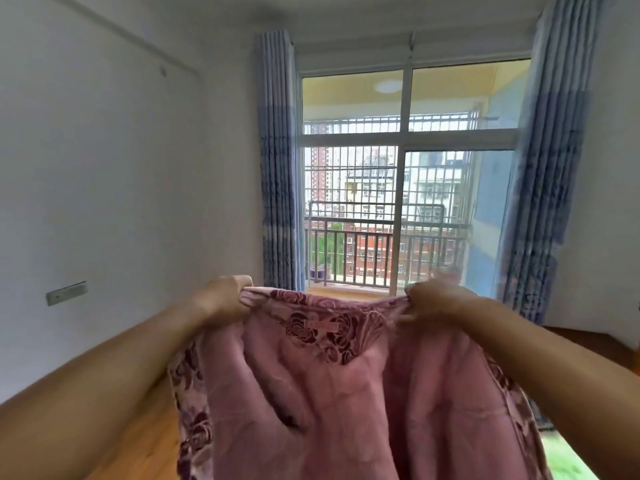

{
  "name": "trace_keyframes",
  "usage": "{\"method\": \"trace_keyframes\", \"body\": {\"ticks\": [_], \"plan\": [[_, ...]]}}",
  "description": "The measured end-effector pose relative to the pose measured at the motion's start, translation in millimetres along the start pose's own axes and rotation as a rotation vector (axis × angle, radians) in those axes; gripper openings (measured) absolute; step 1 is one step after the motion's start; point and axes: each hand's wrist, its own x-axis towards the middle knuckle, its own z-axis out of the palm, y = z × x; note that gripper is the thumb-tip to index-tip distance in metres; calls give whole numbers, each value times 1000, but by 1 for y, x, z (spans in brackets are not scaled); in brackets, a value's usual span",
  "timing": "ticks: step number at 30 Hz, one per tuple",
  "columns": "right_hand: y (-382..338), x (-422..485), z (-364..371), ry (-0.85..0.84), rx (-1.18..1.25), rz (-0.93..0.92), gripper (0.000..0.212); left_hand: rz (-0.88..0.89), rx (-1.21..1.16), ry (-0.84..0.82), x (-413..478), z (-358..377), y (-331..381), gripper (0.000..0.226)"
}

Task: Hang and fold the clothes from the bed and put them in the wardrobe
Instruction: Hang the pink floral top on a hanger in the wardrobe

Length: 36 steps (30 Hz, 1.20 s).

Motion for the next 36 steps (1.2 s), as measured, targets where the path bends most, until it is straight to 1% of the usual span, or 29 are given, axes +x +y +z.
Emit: {"method": "trace_keyframes", "body": {"ticks": [2, 3, 4, 6, 10, 14, 17, 20, 24, 28, 32, 36], "plan": [[-5, 5, 6, 43, 49, -19, 73, 5, -98, -112, -16, -3, -4, 35], [-9, 7, 8, 80, 72, -36, 78, -10, -113, -127, -27, -2, -5, 39], [-13, 8, 10, 109, 90, -63, 78, -40, -110, -109, -37, -1, -7, 38], [-26, 14, 13, 151, 123, -111, 70, -111, -68, -39, -62, 1, -12, 36], [-72, 26, 17, 230, 174, -226, 73, -268, 75, 62, -120, -2, -26, 44], [-137, 29, 13, 261, 257, -307, 78, -449, 198, 131, -192, -20, -48, 50], [-189, 26, 0, 317, 306, -358, 72, -583, 220, 204, -248, -36, -64, 53], [-241, 22, -19, 303, 386, -437, 67, -683, 234, 290, -298, -52, -77, 52], [-307, 15, -47, 329, 477, -506, 62, -751, 248, 376, -354, -73, -94, 51], [-370, 4, -71, 338, 581, -588, 63, -805, 225, 451, -397, -88, -115, 49], [-435, -17, -86, 334, 650, -670, 64, -844, 225, 498, -435, -99, -133, 49], [-498, -37, -99, 306, 716, -774, 59, -939, 225, 524, -482, -107, -150, 51]]}}
